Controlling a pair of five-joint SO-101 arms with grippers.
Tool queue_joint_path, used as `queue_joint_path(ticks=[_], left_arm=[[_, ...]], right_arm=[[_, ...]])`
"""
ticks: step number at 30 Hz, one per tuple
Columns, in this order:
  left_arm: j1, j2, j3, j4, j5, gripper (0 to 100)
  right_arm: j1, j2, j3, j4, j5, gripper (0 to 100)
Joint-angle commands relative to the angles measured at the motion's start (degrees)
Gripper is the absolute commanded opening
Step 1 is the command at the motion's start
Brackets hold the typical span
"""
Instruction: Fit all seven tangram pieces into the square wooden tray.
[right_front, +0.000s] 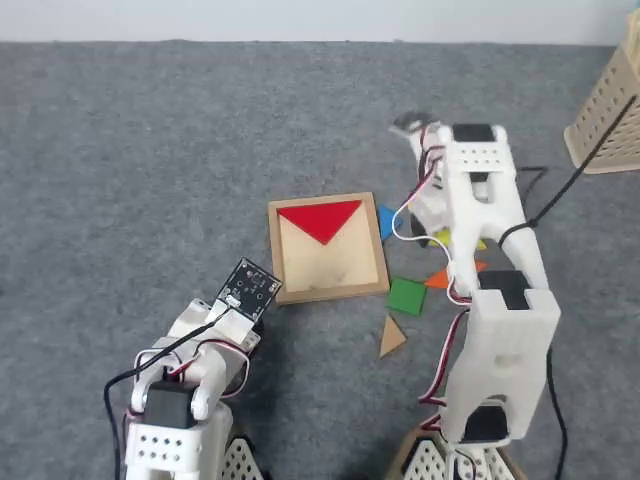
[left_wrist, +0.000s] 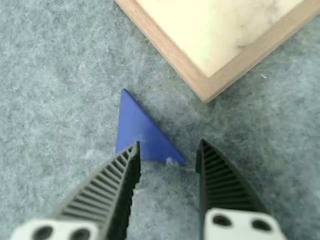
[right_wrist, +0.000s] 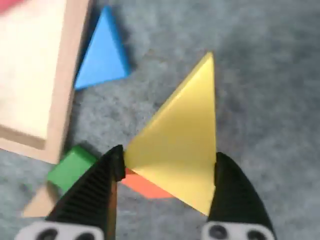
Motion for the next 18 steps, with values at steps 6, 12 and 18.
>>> queue_joint_path(ticks=[6,12,18], left_arm=[[0.09,-0.70,-0.57,0.26,0.44,18],[0.09,-0.70,-0.57,0.26,0.44,18],[0.09,-0.70,-0.57,0.26,0.44,18]], right_arm=[[-7.60,-6.46,-7.74,8.04,-10.99,4.6],[-14.02,-11.82,-2.55,6.55,-20.66,4.4],[-21.85,-11.91,6.77,-3.82,-29.54,4.4]])
